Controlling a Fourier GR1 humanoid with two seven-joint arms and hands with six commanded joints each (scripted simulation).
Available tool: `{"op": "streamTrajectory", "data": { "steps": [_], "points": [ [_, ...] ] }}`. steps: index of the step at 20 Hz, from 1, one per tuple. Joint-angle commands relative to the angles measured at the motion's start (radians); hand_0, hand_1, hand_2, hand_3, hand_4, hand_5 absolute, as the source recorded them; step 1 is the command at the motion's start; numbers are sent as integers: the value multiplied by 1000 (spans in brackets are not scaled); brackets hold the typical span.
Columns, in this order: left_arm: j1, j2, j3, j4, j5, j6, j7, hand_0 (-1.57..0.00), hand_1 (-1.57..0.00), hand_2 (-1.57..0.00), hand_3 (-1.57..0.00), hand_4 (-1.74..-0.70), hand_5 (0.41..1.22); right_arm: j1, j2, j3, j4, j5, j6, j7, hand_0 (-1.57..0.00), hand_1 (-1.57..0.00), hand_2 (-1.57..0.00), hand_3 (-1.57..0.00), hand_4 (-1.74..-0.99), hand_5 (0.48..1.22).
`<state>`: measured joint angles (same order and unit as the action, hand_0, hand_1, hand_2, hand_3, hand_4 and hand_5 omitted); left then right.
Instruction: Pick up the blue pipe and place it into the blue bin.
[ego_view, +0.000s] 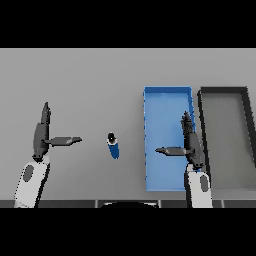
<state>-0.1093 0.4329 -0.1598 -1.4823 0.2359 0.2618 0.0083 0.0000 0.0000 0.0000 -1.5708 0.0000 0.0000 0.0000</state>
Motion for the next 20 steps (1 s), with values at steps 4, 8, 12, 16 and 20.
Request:
{"op": "streamTrajectory", "data": {
  "steps": [4,8,12,16,20],
  "points": [
    [-16,-7,-3,10,-5,4,1,1,1,1,1,-966,593,-15,-8,-10,12,-7,2,7,1,1,1,1,-1205,629],
    [16,91,-44,33,-25,-159,-107,1,1,1,1,-963,592,33,-117,30,-27,111,22,-127,1,1,1,1,-1201,628],
    [14,139,-62,68,-31,-257,-166,1,1,1,1,-961,595,79,-153,62,-99,156,36,-121,1,1,1,1,-1196,623],
    [48,177,-81,8,2,-342,-195,1,1,1,1,-976,584,76,-155,70,-100,166,38,-104,1,1,1,1,-1192,621],
    [92,221,-144,-83,1,-433,-175,1,1,1,1,-1048,535,71,-156,75,-79,177,39,-115,1,1,1,1,-1176,615]
  ]
}}
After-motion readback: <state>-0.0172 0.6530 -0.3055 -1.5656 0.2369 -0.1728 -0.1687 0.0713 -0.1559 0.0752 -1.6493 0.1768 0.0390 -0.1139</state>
